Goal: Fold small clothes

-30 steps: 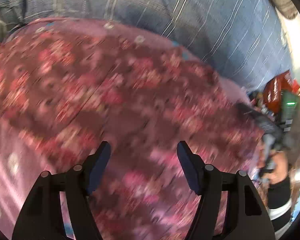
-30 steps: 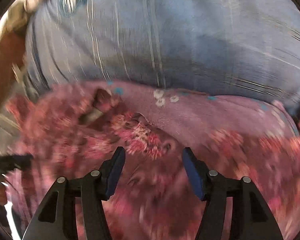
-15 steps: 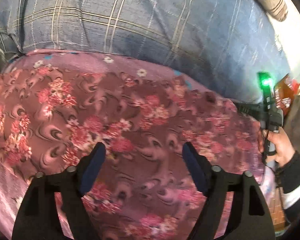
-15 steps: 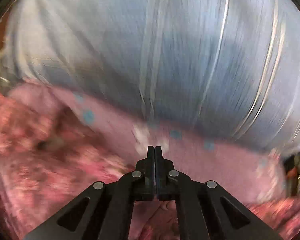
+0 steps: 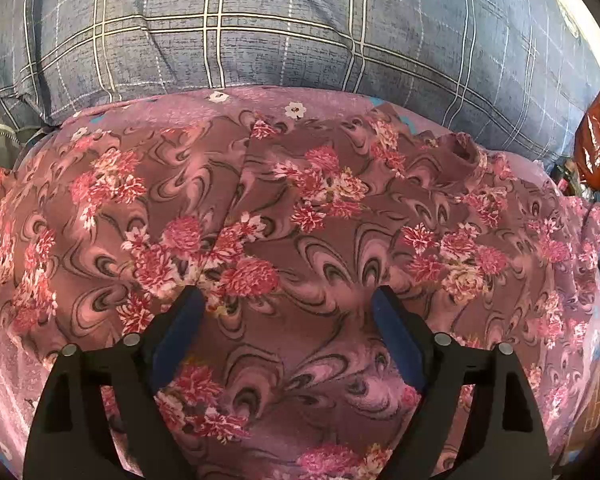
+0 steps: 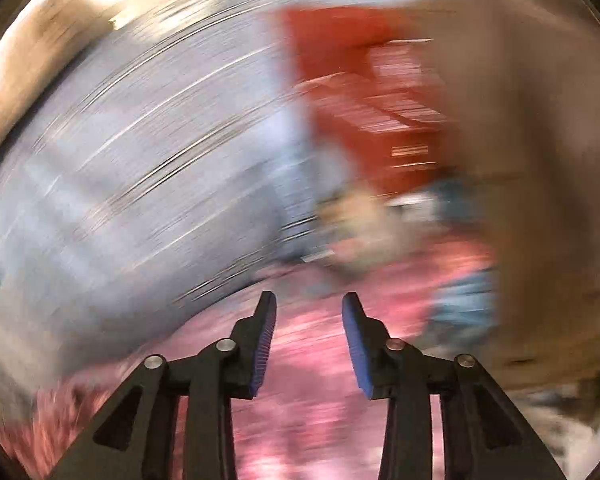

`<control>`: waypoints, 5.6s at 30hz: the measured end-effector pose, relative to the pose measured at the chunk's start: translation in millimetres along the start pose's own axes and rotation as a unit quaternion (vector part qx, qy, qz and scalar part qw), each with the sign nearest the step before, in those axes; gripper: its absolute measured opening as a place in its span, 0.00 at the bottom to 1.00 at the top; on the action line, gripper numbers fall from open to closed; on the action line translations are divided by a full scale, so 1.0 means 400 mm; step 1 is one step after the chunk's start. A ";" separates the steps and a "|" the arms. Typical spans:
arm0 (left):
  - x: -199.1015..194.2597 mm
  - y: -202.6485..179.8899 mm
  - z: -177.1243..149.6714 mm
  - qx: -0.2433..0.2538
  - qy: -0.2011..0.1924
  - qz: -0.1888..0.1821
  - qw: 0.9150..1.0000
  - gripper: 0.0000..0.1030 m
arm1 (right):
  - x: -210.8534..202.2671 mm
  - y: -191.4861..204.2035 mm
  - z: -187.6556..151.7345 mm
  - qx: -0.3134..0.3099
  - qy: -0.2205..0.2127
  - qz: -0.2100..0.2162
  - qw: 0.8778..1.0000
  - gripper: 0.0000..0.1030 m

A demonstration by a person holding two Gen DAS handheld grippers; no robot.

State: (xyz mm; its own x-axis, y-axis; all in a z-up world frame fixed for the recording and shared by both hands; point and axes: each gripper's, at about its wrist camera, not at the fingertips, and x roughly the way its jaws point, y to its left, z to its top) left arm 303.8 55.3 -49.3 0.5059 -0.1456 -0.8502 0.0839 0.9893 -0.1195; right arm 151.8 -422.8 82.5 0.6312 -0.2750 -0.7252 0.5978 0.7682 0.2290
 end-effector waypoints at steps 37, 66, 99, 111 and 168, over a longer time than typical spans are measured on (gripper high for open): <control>-0.080 0.129 0.034 -0.076 -0.006 -0.117 0.990 0.94 | -0.201 0.511 -0.319 -0.143 0.032 0.293 0.945 0.11; -0.106 0.165 -0.013 -0.060 0.051 -0.182 0.980 0.95 | -0.167 0.561 -0.602 -0.137 0.167 0.323 0.921 0.48; -0.093 0.145 -0.009 -0.077 0.020 -0.141 0.987 0.22 | 0.018 0.277 -0.403 0.021 0.112 0.288 0.951 0.45; -0.067 0.143 -0.005 -0.074 0.023 -0.143 0.987 0.39 | 0.166 0.453 -0.490 -0.101 0.203 0.291 0.929 0.48; -0.245 0.958 0.121 -0.352 -0.037 0.047 0.934 0.57 | 0.037 0.698 -0.727 -0.317 0.194 0.196 0.908 1.00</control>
State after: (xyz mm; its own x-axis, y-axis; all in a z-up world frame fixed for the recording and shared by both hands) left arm 327.8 448.0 12.9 0.5427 -0.0313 -0.8393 -0.5367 0.7557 -0.3753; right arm 184.3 -44.4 -53.0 0.4391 0.2206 -0.8710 -0.1165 0.9752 0.1882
